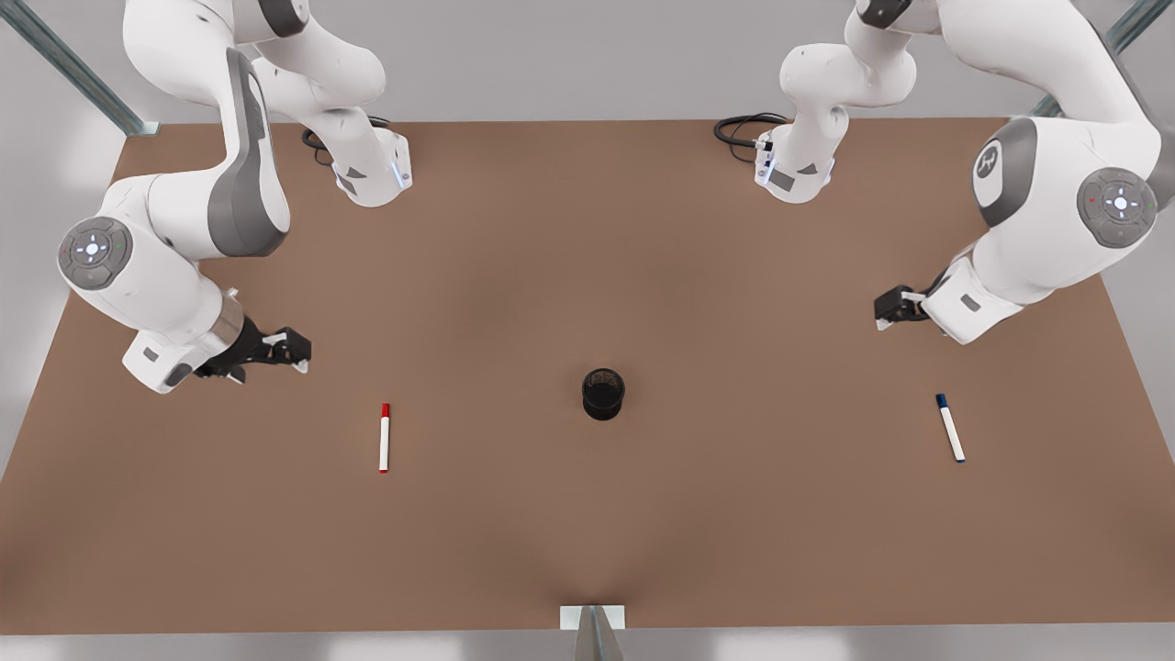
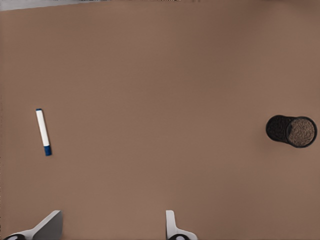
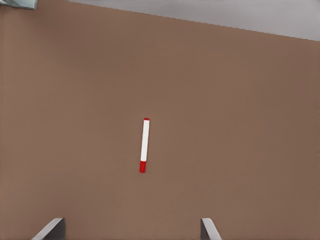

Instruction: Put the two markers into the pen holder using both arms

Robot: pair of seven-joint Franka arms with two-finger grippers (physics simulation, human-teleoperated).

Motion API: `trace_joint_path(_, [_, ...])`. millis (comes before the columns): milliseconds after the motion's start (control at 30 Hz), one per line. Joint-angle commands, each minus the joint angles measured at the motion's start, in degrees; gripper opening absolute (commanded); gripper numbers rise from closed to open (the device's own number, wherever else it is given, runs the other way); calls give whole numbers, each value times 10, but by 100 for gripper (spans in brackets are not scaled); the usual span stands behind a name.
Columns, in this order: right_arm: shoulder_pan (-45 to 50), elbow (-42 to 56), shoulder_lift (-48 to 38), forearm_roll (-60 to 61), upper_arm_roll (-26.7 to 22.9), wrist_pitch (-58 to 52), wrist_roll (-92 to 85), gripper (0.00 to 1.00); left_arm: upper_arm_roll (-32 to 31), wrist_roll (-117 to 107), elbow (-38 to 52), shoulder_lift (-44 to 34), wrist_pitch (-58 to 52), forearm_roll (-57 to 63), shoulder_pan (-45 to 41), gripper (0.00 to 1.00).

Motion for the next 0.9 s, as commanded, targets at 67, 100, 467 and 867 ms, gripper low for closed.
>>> trace_joint_path(67, [-4,-2,0,1,0,12,-27,100,3,27,-5,43,82,3,22,100])
trace_joint_path(100, [-3,-2,0,0,1,12,-25,100,5,29,-7,79,119,7,47,100])
trace_joint_path(467, [5,41,222,-1,24,179,63,100,102,347,-173,234,543,-65,141,100])
trace_joint_path(867, [14,56,364,-4,29,323,97,96,107,347,-153,317,555,-115,161,100])
